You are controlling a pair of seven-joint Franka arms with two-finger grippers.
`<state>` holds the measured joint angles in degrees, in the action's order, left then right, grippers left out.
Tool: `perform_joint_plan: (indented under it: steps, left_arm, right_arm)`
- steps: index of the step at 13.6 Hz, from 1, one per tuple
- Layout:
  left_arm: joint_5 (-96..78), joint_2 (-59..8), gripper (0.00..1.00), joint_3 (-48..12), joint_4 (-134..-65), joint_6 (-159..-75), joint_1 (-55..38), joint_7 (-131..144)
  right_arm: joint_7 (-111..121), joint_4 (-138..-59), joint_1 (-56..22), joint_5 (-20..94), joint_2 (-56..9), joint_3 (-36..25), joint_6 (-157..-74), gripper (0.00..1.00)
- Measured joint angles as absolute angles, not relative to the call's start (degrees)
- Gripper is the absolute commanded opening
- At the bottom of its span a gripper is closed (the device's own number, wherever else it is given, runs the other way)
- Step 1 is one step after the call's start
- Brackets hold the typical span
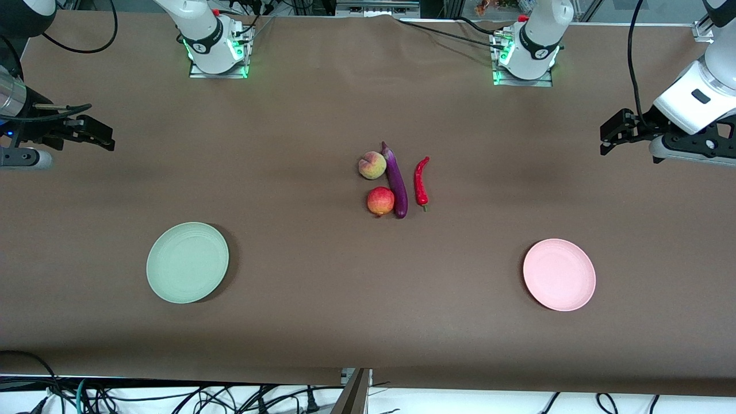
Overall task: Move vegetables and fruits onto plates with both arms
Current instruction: 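Move both grippers from rest toward the produce in the middle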
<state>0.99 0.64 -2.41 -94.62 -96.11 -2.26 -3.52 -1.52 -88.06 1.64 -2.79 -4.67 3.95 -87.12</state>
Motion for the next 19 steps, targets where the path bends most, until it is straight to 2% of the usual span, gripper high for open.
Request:
perform_joint_plan:
  steps: [8, 19]
  left_arm:
    - [1.0, 0.5, 1.00, -1.9, -94.2, -95.9, -1.5, -3.5]
    - [-0.5, -5.0, 1.00, -2.5, -94.0, -94.6, 0.1, -1.1]
  right_arm:
    - [-1.5, -88.1, 1.7, -2.8, -4.7, 4.0, -87.2, 1.00]
    - [-1.5, -88.3, 0.8, -2.6, -8.2, 4.7, -88.0, 1.00]
